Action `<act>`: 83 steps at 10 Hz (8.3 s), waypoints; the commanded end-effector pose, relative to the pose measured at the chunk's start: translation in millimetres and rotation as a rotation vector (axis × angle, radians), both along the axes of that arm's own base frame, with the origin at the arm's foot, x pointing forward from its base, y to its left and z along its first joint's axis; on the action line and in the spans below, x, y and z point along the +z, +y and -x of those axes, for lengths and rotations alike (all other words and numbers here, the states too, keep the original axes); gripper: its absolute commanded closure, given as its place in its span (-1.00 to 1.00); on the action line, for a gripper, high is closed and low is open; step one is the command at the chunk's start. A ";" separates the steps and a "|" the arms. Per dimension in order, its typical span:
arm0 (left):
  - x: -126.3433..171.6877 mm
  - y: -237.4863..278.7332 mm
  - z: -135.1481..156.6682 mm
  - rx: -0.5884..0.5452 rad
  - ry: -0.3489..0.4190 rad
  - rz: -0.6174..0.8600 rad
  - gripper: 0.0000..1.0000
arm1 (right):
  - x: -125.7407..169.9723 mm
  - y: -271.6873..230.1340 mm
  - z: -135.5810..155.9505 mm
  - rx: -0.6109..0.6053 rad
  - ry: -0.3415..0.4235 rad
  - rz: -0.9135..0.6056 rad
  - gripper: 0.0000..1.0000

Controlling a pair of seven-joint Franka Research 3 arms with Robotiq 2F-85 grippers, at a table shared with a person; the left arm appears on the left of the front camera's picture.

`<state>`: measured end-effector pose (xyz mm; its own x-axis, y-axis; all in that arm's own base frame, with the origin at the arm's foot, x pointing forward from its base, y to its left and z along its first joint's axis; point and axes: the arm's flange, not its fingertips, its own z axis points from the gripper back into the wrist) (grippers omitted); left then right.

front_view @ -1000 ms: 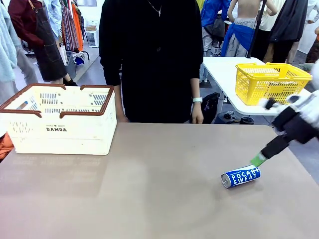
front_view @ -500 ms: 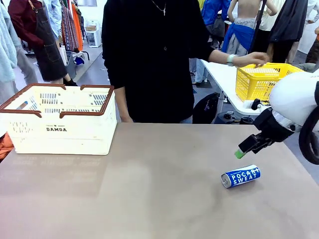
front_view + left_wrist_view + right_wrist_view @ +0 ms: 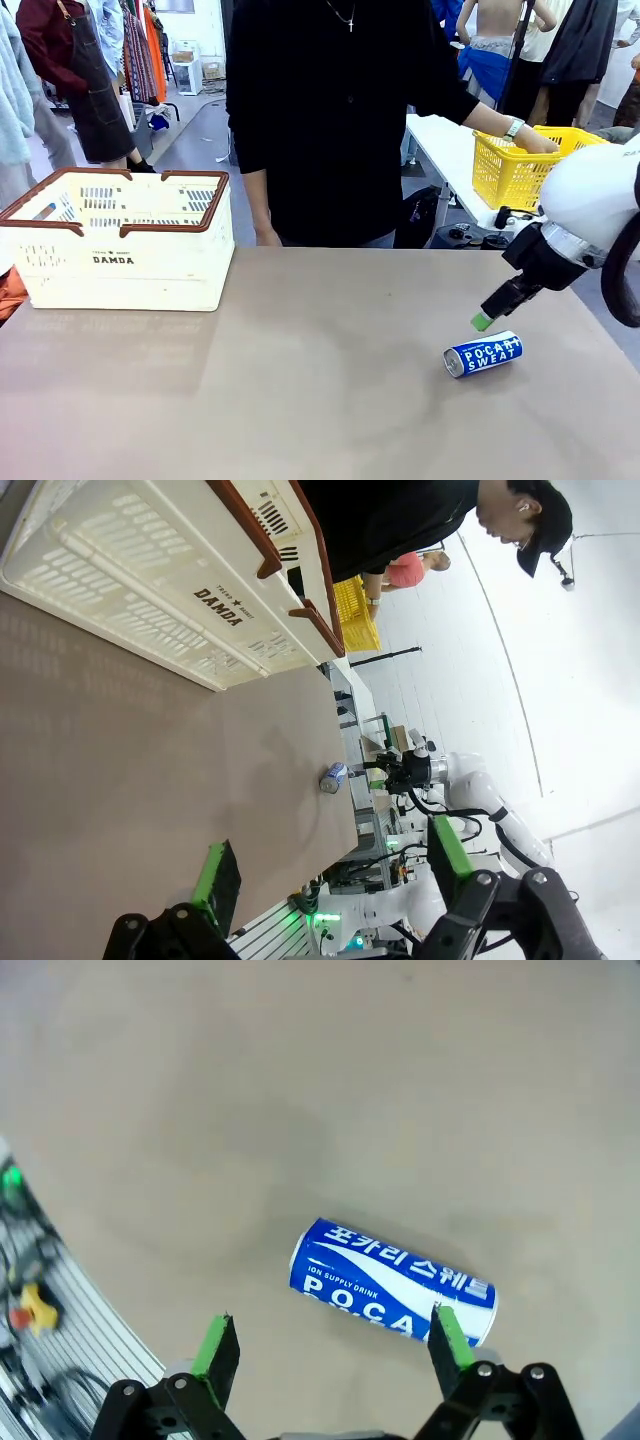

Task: Place the drinks into the Shopping basket.
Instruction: Pick up one drink and place it into the Shopping basket.

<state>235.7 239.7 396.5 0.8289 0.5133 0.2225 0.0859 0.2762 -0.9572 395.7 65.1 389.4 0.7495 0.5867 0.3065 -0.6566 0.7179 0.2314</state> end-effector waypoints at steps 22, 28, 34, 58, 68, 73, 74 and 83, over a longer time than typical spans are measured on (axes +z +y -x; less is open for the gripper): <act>1.6 0.7 -0.4 0.005 -0.032 0.010 -1.00 | -90.2 15.9 -31.5 1.043 -0.183 0.133 1.00; 1.6 0.7 -0.4 0.005 -0.032 0.010 -1.00 | -84.5 11.6 -35.1 0.885 -0.096 0.150 1.00; 1.6 0.7 -0.4 0.005 -0.032 0.010 -1.00 | 13.7 70.4 -24.1 0.174 -0.147 -0.142 1.00; 1.6 0.7 -0.4 0.005 -0.032 0.010 -1.00 | -79.6 364.7 -32.0 -0.173 0.125 -0.018 0.18; 1.6 0.7 -0.4 0.005 -0.032 0.010 -1.00 | -3.8 226.8 -37.8 -0.212 0.186 -0.109 -1.00; 1.6 0.7 -0.4 0.005 -0.032 0.010 -1.00 | 14.2 -45.6 -4.8 -0.362 0.398 -0.675 -1.00; 1.6 0.7 -0.4 0.005 -0.032 0.010 -1.00 | 2.1 -83.6 0.5 -0.424 0.420 -0.779 -1.00; 1.6 0.7 -0.4 0.005 -0.032 0.010 -1.00 | -45.7 -223.6 50.5 -0.741 0.350 -1.196 -1.00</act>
<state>235.9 241.3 396.7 0.8285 0.5135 0.2234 0.0860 0.2776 -0.9568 342.2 -156.8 337.8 0.8905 -0.4476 0.0822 -0.0321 0.1185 0.9924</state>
